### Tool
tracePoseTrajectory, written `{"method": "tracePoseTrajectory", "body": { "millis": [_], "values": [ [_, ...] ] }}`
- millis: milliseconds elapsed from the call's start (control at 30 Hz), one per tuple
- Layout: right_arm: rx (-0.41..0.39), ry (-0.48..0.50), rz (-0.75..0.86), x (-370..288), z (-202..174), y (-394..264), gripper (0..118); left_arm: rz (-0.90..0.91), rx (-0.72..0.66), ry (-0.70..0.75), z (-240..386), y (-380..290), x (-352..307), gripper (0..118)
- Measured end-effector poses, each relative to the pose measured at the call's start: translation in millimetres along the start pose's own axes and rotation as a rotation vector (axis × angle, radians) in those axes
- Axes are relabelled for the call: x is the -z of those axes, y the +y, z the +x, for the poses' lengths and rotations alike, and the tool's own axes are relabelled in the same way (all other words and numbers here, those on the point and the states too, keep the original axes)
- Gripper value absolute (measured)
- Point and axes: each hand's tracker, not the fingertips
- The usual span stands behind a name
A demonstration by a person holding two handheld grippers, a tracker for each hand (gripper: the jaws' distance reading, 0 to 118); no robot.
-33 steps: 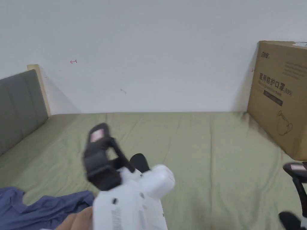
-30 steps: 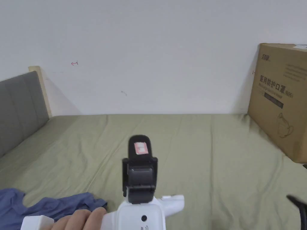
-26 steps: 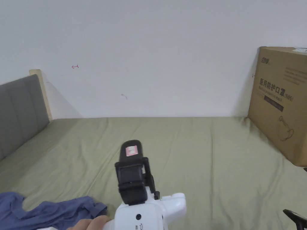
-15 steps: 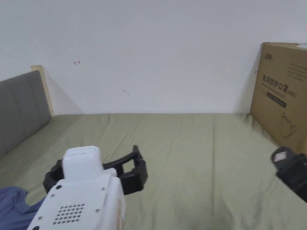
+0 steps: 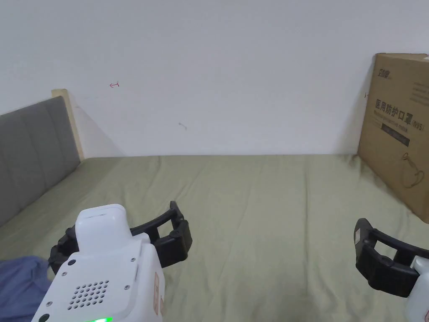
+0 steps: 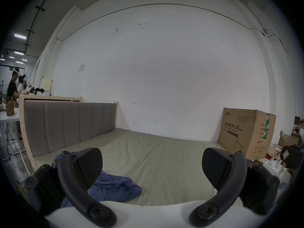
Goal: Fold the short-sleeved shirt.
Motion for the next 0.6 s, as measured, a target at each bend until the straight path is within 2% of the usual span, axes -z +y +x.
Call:
{"method": "tracePoseTrajectory", "body": {
  "millis": [233,600],
  "values": [
    [-0.016,0.015,0.017,-2.0,-5.2,4.6,118,0.06,0.077,-0.026,12.0,2.6,-9.8,118],
    [-0.028,0.024,0.038,-4.9,-9.1,10.4,118,0.061,0.119,-0.056,16.9,-1.7,-10.8,118]
  ]
}}
